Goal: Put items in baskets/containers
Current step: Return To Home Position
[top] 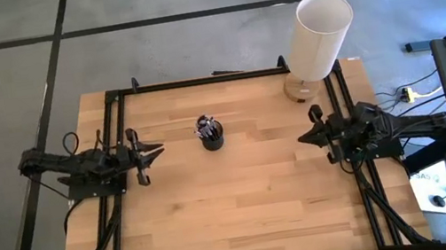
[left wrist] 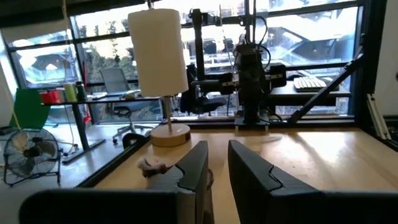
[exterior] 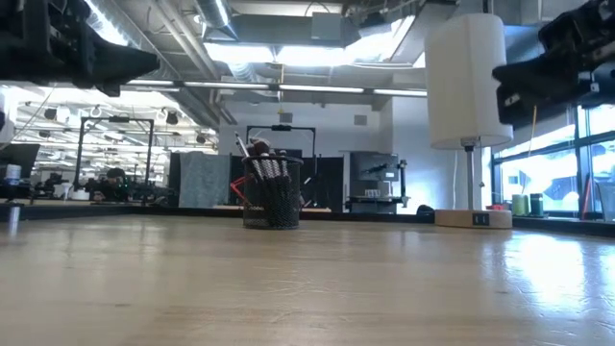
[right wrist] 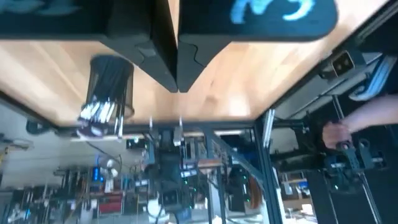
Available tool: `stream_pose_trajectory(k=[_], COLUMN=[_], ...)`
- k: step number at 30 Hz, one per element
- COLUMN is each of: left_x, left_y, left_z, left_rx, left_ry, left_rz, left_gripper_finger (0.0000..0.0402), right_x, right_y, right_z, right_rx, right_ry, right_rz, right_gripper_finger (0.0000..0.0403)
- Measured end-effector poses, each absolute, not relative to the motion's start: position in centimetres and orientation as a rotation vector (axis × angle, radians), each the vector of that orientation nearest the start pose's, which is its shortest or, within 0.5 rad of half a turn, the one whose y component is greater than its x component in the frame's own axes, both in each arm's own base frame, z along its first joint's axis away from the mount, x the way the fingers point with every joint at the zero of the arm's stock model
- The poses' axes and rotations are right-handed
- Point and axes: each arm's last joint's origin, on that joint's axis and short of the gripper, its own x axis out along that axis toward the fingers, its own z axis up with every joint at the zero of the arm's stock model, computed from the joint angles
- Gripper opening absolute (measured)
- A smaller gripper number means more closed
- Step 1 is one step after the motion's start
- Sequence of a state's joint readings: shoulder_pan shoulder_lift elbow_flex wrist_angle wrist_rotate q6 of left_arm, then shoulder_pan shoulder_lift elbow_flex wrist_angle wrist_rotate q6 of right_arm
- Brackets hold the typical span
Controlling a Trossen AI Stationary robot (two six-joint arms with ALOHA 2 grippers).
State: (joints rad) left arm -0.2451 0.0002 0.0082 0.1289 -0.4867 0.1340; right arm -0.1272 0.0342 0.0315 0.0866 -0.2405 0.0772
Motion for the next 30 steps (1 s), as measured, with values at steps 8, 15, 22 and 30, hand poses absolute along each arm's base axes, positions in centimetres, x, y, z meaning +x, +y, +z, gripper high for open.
stream_pose_trajectory(k=[8,15,22,30], left_x=[9.6,9.7,9.8,9.8], left_y=[-0.8,-0.8,-0.8,-0.8], left_z=[17.2,17.0,16.9,16.9], left_rx=[0.019,0.036,0.032,0.032], left_ry=[-0.058,-0.036,-0.029,-0.029], left_rz=[0.151,0.136,0.139,0.139], left_gripper_finger=[0.0058,0.0058,0.0058,0.0058], right_x=[9.8,9.9,9.9,9.9], right_y=[-0.6,-0.8,-1.0,-1.0], right_z=[17.0,16.7,16.5,16.5], right_rx=[0.078,0.068,0.071,0.071], right_ry=[-0.042,-0.013,0.002,0.002], right_rz=[0.106,0.023,-0.048,-0.048], right_gripper_finger=[0.0004,0.0022,0.003,0.0031])
